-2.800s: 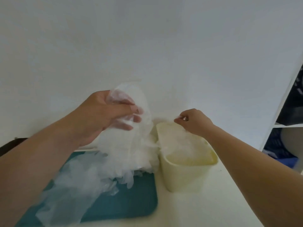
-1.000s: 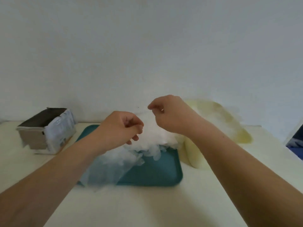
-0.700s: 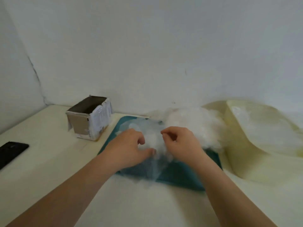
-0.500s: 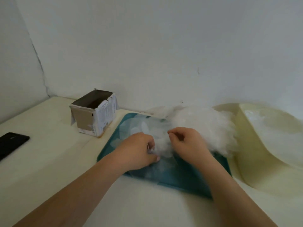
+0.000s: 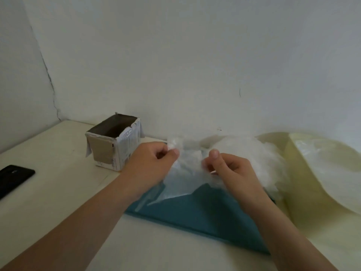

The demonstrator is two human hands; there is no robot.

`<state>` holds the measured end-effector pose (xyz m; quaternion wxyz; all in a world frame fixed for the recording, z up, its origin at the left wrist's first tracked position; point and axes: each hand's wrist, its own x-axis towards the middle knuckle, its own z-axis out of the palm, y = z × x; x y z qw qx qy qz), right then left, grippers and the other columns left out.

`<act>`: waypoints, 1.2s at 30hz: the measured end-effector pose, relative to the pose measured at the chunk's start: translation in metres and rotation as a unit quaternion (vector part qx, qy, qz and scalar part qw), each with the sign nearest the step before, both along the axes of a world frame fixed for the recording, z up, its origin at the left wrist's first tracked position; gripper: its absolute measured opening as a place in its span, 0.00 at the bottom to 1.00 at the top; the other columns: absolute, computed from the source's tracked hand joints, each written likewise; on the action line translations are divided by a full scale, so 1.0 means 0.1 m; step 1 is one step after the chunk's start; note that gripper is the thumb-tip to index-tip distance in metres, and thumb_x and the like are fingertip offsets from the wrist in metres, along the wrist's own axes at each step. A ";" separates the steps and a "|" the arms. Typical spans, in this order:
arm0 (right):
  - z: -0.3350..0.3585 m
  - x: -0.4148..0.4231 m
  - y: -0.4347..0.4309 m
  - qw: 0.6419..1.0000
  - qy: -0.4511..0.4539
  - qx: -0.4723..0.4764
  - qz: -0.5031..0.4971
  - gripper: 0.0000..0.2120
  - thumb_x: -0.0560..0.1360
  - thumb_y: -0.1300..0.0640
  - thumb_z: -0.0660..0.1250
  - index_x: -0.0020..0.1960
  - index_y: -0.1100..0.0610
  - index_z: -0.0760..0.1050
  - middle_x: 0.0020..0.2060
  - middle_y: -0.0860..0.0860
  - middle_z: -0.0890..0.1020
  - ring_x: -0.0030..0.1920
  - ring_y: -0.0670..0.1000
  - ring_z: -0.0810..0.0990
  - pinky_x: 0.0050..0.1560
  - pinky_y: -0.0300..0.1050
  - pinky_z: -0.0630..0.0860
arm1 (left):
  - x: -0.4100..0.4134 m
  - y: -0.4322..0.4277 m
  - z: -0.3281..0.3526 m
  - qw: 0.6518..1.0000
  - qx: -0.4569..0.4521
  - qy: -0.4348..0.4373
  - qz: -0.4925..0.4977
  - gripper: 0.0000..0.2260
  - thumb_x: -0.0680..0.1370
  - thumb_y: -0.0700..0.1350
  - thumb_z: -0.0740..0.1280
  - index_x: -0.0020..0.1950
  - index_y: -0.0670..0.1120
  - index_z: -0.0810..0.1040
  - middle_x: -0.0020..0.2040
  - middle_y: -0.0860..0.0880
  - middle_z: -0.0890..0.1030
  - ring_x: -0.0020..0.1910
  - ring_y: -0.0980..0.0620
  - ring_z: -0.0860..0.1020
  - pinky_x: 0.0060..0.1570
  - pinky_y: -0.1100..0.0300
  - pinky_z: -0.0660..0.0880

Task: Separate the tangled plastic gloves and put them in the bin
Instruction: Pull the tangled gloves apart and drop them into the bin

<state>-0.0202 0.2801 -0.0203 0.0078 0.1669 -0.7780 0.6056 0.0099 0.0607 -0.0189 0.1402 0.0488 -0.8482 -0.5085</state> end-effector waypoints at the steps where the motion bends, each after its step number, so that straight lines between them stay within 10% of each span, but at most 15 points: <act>1: 0.02 0.02 0.00 0.999 -0.013 -0.004 0.030 0.39 0.68 0.24 0.68 0.47 0.62 0.84 0.42 0.65 0.83 0.39 0.53 0.81 0.43 0.50 0.79 | 0.00 0.02 0.01 0.997 0.077 -0.020 0.006 0.18 0.81 0.55 0.70 0.39 0.43 0.78 0.31 0.47 0.75 0.32 0.50 0.73 0.34 0.54 0.72; 8: 0.14 0.15 -0.09 0.992 -0.054 -0.076 0.083 0.15 0.70 0.46 0.75 0.49 0.56 0.87 0.40 0.49 0.88 0.39 0.45 0.84 0.41 0.36 0.76 | 0.06 0.11 0.13 0.954 0.295 -0.038 -0.022 0.11 0.82 0.45 0.70 0.54 0.37 0.82 0.45 0.38 0.87 0.41 0.41 0.85 0.44 0.48 0.84; 11: 0.09 0.14 -0.11 0.994 -0.040 -0.086 0.060 0.10 0.74 0.52 0.75 0.52 0.55 0.87 0.47 0.52 0.88 0.50 0.53 0.87 0.53 0.49 0.82 | 0.11 0.20 0.14 0.949 0.305 -0.058 -0.060 0.09 0.83 0.43 0.70 0.56 0.38 0.82 0.46 0.38 0.87 0.44 0.39 0.87 0.45 0.49 0.85; 16: 0.06 0.05 -0.08 0.988 -0.020 -0.147 -0.054 0.07 0.80 0.62 0.69 0.50 0.58 0.87 0.47 0.53 0.88 0.49 0.53 0.86 0.53 0.53 0.82 | 0.06 0.15 0.08 0.994 0.095 -0.015 0.042 0.16 0.74 0.61 0.76 0.52 0.52 0.80 0.47 0.50 0.84 0.44 0.48 0.83 0.46 0.51 0.83; 21: 0.18 -0.01 0.03 0.973 -0.072 -0.221 -0.007 0.11 0.79 0.73 0.63 0.49 0.65 0.84 0.45 0.62 0.86 0.45 0.60 0.85 0.54 0.59 0.83 | 0.09 0.02 0.18 0.997 -0.030 0.072 0.009 0.37 0.67 0.66 0.79 0.72 0.65 0.68 0.68 0.65 0.70 0.64 0.63 0.71 0.57 0.68 0.67; 25: 0.22 0.02 0.08 0.978 -0.081 -0.191 0.031 0.17 0.77 0.75 0.59 0.47 0.64 0.85 0.39 0.64 0.84 0.34 0.58 0.81 0.32 0.47 0.79 | 0.09 0.03 0.15 0.995 0.029 0.029 -0.087 0.33 0.64 0.66 0.82 0.67 0.63 0.77 0.52 0.59 0.84 0.55 0.60 0.82 0.58 0.60 0.77; 28: 0.20 0.02 0.06 0.988 -0.072 -0.131 0.034 0.16 0.77 0.72 0.61 0.48 0.61 0.87 0.44 0.62 0.86 0.39 0.55 0.81 0.36 0.47 0.76 | 0.06 0.05 0.06 0.989 0.102 -0.001 -0.109 0.16 0.69 0.58 0.82 0.54 0.55 0.87 0.46 0.44 0.87 0.51 0.40 0.86 0.61 0.39 0.81; 32: 0.19 0.01 0.08 0.991 -0.077 -0.098 0.058 0.11 0.77 0.56 0.72 0.55 0.61 0.86 0.50 0.57 0.88 0.49 0.55 0.86 0.49 0.47 0.81 | 0.06 0.14 0.01 0.985 0.141 -0.008 -0.099 0.08 0.76 0.45 0.77 0.49 0.40 0.86 0.46 0.38 0.86 0.42 0.48 0.86 0.52 0.49 0.85; 36: 0.16 -0.01 0.06 0.988 -0.069 -0.137 0.011 0.08 0.78 0.58 0.71 0.51 0.62 0.84 0.39 0.58 0.87 0.33 0.53 0.82 0.32 0.43 0.79 | 0.07 0.16 0.00 0.980 0.142 -0.021 -0.134 0.05 0.79 0.42 0.74 0.47 0.41 0.85 0.37 0.41 0.85 0.31 0.50 0.81 0.33 0.56 0.81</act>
